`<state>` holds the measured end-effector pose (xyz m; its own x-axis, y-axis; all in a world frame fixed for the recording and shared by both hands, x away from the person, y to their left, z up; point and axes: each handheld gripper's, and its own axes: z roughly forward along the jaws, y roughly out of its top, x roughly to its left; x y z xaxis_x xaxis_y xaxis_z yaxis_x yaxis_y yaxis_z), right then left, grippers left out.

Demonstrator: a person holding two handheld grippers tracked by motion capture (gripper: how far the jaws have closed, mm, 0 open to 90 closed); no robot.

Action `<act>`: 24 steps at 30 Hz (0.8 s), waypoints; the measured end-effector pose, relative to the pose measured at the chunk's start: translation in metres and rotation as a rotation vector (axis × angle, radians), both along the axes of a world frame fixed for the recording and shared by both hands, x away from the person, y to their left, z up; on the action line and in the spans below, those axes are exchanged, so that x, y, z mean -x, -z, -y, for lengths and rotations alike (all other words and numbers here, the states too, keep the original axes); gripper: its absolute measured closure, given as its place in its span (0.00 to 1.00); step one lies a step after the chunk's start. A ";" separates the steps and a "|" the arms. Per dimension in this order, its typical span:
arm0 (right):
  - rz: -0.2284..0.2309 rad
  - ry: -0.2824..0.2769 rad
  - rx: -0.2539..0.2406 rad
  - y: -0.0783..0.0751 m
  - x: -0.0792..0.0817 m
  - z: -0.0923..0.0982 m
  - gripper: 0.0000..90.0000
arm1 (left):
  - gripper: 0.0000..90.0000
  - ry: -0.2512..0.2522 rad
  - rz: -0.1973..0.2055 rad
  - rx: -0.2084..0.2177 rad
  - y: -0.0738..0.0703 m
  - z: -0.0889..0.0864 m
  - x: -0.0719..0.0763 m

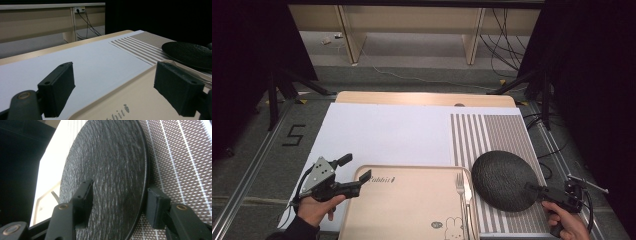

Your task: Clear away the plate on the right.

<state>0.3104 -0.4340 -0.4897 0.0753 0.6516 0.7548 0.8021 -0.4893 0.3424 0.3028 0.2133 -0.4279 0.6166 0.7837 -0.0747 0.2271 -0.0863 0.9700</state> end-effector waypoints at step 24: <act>-0.043 0.066 -0.021 0.006 0.002 0.006 0.86 | 0.18 0.001 -0.008 0.006 0.000 0.000 -0.001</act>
<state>0.3081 -0.4405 -0.4953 0.1502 0.6281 0.7635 0.7817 -0.5483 0.2972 0.3034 0.2137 -0.4280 0.6165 0.7828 -0.0844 0.2348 -0.0804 0.9687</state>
